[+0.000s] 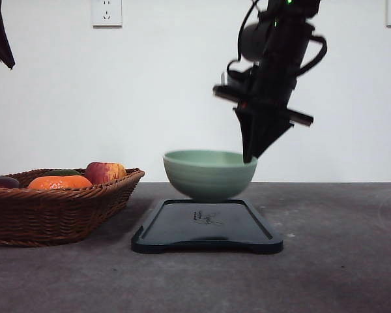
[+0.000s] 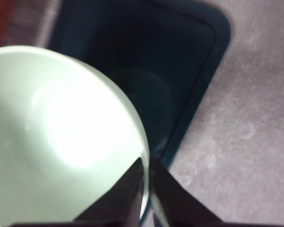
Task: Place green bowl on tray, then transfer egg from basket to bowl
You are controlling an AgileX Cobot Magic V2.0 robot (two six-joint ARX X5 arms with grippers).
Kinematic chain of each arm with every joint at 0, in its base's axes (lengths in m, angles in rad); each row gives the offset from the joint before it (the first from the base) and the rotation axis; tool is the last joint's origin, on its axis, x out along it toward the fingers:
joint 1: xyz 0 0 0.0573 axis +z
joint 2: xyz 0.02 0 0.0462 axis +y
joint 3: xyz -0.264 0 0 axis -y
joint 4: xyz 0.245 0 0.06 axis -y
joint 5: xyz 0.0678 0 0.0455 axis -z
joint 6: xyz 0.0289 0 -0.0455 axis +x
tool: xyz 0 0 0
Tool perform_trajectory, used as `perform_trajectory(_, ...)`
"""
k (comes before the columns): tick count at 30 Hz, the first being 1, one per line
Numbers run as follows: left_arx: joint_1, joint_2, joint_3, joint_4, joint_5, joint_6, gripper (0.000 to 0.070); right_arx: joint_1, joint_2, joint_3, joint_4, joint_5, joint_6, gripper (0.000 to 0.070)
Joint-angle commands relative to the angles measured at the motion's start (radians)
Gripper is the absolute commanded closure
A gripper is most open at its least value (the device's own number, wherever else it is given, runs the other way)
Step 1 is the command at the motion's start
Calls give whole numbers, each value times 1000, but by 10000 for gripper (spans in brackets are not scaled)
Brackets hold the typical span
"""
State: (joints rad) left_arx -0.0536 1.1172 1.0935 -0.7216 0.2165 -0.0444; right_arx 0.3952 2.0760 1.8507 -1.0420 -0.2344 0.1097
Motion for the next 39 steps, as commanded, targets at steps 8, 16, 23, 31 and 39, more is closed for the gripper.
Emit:
perform_trajectory(8,-1,9,24,10,7,-1,385,11,53,29,28,-2,13,696)
perform_trajectory(16,-1,9,24,9,7,-1,385,20,88,29,20,-2,9,684)
perform_trajectory(23,-1,10,24,3,7,-1,385,27,85,55,-9,-2,8,501)
perform_trajectory(31,-1,10,24,0,7,-1,385,27,17,85,-25,42,-34,499)
perform_trajectory(39,-1,9,24,-40,7,-1,385,28,-178,-206,249,57,-35,500)
